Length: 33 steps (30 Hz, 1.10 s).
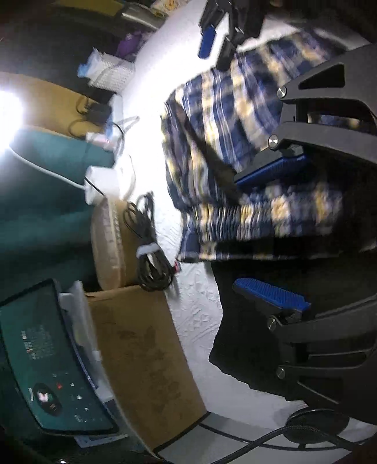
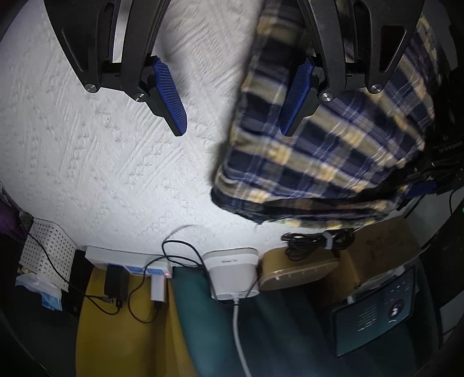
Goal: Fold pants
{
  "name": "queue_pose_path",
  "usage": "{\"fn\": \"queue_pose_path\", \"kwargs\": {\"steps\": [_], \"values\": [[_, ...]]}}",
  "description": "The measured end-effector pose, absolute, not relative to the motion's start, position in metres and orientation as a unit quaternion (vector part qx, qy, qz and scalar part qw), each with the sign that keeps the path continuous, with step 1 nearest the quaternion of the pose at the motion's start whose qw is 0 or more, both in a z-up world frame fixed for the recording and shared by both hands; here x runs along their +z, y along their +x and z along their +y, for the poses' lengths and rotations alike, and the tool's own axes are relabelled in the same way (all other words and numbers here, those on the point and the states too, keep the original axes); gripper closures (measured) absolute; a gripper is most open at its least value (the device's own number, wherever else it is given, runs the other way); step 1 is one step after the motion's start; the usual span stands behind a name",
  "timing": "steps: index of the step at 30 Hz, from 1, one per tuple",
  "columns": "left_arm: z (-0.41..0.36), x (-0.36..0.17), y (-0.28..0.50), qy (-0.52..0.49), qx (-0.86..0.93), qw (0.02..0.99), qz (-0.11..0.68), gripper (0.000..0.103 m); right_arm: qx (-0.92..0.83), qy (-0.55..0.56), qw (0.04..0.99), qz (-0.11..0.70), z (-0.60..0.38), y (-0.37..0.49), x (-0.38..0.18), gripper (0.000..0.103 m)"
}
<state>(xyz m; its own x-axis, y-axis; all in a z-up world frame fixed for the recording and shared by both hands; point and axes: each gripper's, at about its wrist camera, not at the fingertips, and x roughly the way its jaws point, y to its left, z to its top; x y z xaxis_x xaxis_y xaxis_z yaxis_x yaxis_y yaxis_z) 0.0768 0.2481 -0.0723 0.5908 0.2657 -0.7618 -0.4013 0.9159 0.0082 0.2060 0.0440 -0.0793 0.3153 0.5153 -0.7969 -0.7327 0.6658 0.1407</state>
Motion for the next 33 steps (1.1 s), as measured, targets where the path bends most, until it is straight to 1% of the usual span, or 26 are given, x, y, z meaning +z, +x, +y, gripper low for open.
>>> {"fn": "queue_pose_path", "kwargs": {"steps": [6,12,20,25,28,30,33], "values": [[0.239,-0.072,0.065,-0.079,0.191,0.885,0.418,0.037,0.388,-0.133,0.796,0.445,0.041,0.190,-0.086,0.034],[0.240,-0.089,0.060,-0.067,0.208,0.872,0.438,0.037,0.377,-0.136,0.797,0.452,0.030,0.186,-0.092,0.034],[0.230,-0.070,0.049,-0.067,0.207,0.886,0.410,0.037,0.379,-0.130,0.802,0.443,0.017,0.172,-0.078,0.034],[0.223,-0.064,0.038,-0.074,0.197,0.892,0.399,0.037,0.381,-0.138,0.799,0.445,0.016,0.159,-0.079,0.034],[0.223,-0.074,0.035,-0.072,0.198,0.886,0.413,0.037,0.379,-0.142,0.797,0.448,0.014,0.153,-0.084,0.034],[0.228,-0.084,0.033,-0.088,0.198,0.880,0.423,0.037,0.378,-0.144,0.797,0.449,0.012,0.149,-0.086,0.034],[0.225,-0.085,0.028,-0.086,0.200,0.881,0.420,0.037,0.376,-0.150,0.796,0.451,0.007,0.145,-0.090,0.034]]}}
